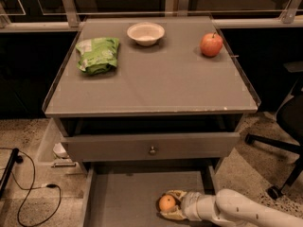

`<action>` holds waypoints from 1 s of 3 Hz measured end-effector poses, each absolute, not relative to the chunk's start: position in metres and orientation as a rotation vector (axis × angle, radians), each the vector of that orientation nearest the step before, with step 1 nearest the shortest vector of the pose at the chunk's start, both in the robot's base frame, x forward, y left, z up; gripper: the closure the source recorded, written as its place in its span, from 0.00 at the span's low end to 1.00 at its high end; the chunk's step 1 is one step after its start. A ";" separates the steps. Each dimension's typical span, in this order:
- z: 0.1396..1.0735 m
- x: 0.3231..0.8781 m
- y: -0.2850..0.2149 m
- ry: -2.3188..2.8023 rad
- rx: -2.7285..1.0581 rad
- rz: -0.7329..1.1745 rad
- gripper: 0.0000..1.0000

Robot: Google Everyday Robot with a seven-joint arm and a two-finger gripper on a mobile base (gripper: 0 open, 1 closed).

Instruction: Place orange into middle drawer

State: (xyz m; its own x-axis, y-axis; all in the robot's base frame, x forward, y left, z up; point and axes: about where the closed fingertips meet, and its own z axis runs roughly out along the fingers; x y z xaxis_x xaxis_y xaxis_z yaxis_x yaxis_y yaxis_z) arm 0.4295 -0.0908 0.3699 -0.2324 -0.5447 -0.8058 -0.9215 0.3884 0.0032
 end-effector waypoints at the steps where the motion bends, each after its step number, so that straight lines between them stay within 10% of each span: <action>1: 0.359 0.430 -0.091 1.924 -1.240 0.640 0.82; 3: 0.354 0.430 -0.091 1.932 -1.232 0.639 0.35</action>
Offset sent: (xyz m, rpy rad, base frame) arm 0.0006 -0.0004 -0.0104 -0.0009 0.0114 -0.0184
